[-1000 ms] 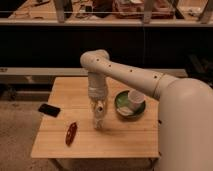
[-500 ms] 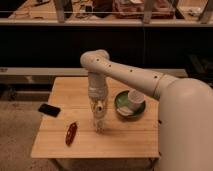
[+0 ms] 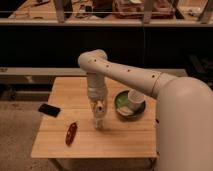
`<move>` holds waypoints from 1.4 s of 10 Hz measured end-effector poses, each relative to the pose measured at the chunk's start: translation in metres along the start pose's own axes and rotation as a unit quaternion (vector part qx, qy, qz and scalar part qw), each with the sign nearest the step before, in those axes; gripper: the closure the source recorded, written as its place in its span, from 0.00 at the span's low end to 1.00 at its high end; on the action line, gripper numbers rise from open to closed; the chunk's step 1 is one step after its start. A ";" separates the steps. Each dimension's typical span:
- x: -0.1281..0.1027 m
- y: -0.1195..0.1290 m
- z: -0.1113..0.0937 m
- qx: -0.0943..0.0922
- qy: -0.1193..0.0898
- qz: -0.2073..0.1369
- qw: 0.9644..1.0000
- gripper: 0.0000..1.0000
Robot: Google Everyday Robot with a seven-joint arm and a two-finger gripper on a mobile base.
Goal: Stand the bottle upright
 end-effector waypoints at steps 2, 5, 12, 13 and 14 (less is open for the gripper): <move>0.000 0.000 0.001 -0.004 -0.001 -0.001 1.000 0.31; 0.000 -0.005 0.002 -0.008 -0.003 -0.003 1.000 0.20; 0.050 0.008 -0.029 0.046 0.115 0.078 0.989 0.20; 0.068 0.012 -0.040 0.072 0.155 0.100 0.980 0.20; 0.088 0.019 -0.052 0.102 0.200 0.126 0.966 0.20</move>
